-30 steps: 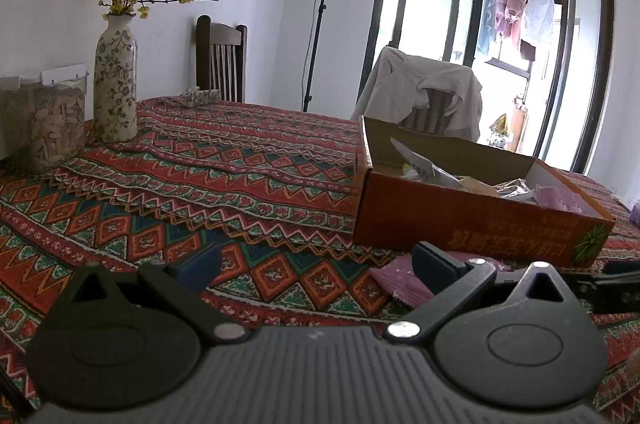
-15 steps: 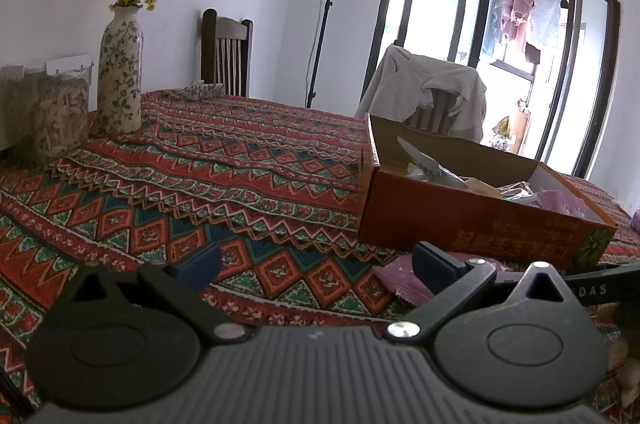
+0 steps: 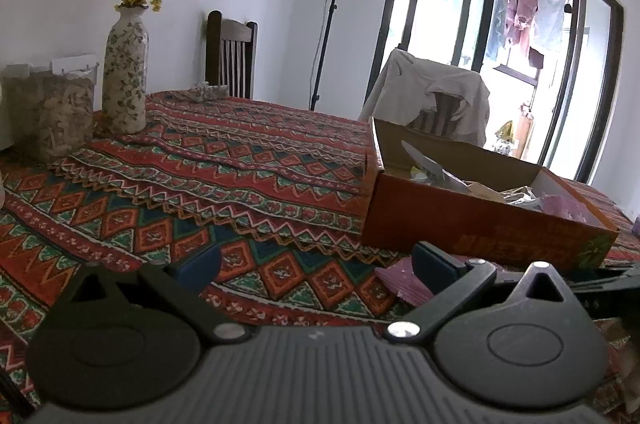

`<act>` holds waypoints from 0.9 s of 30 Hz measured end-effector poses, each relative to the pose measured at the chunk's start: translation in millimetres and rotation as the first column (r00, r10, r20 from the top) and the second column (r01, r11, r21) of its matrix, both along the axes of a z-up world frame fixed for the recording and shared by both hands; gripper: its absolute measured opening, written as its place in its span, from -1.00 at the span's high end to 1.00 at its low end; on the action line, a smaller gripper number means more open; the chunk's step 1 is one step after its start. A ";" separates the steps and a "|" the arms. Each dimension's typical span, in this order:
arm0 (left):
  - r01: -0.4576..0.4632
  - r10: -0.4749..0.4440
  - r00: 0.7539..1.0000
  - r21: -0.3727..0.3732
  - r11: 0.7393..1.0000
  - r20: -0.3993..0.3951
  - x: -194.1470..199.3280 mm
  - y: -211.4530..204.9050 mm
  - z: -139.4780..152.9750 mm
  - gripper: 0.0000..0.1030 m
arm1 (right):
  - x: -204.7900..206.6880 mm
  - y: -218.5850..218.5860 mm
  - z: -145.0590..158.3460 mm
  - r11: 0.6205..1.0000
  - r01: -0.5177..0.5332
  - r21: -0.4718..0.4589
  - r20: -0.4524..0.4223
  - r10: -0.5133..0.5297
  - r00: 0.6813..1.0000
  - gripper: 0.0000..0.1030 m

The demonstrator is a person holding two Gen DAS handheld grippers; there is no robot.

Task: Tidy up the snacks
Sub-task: 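Grasp a white cracker-print packet with the right gripper, then grasp a pink packet with the left gripper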

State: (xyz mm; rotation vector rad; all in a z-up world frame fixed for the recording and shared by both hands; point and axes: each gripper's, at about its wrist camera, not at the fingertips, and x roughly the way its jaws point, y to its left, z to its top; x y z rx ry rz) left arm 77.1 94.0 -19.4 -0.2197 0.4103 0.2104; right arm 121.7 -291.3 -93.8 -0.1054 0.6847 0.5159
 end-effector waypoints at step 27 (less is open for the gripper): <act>0.083 -0.060 0.950 0.061 0.995 -0.307 101.2 -84.7 14.4 -1.00 | -7.0 -86.1 -0.1 0.955 0.207 0.214 0.062 -0.225 0.972 0.05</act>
